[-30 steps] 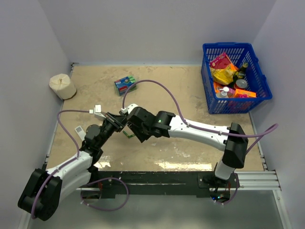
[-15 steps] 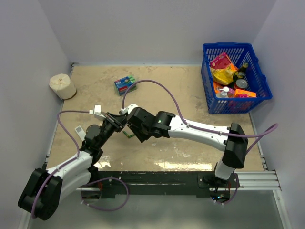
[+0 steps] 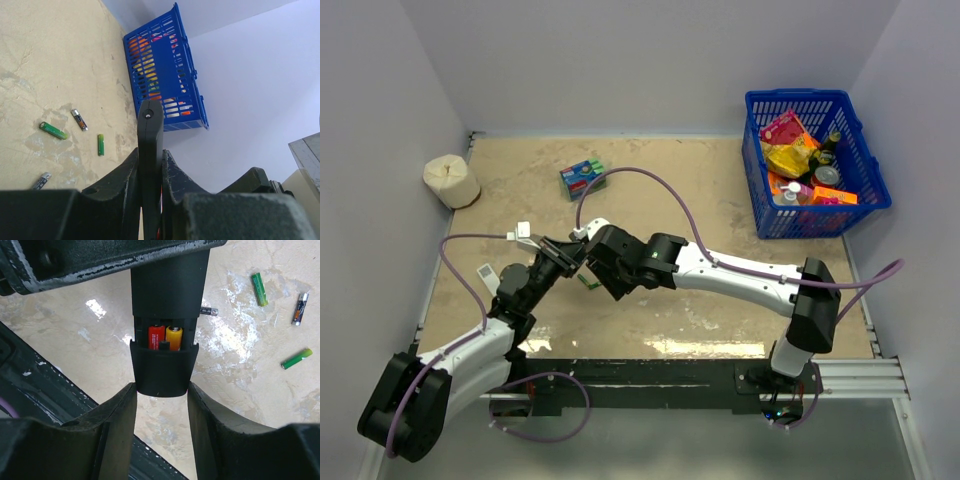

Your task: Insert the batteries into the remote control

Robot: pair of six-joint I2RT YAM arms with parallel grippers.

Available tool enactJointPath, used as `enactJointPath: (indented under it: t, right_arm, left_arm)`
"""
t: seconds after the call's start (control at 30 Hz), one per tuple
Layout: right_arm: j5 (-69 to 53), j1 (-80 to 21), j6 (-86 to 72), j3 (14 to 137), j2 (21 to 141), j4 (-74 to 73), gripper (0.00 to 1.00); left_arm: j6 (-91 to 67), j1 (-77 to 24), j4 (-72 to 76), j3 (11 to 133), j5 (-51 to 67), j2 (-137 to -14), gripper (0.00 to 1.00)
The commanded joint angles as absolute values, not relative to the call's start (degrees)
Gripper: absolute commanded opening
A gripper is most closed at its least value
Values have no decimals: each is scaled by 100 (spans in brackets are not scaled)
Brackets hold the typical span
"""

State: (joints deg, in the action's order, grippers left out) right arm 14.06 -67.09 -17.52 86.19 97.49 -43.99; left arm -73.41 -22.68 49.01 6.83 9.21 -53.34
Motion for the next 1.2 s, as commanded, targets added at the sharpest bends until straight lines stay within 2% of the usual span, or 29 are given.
enactJointPath:
  t: [0.0,0.3,0.57,1.17]
  right_arm:
    - [1556,-6706,-1714,8789,9536,-4447,47]
    - [1486,-6688,-1714,8859,9475,-4430,47]
    - [1371,-6671,-1591,9052,9510,-4482,38]
    - [1204,-6653,-1503,9404,9747,-4931,43]
  left_arm:
    - [-7620,-2303,5634,694,1063,-5221,0]
    - [-7629,-2303,5722,694,1195,-5291,0]
    - [-7489,-2303,5792,712,1380,-5388,0]
    - [-7471,-2329,5766,721,1441,-5502,0]
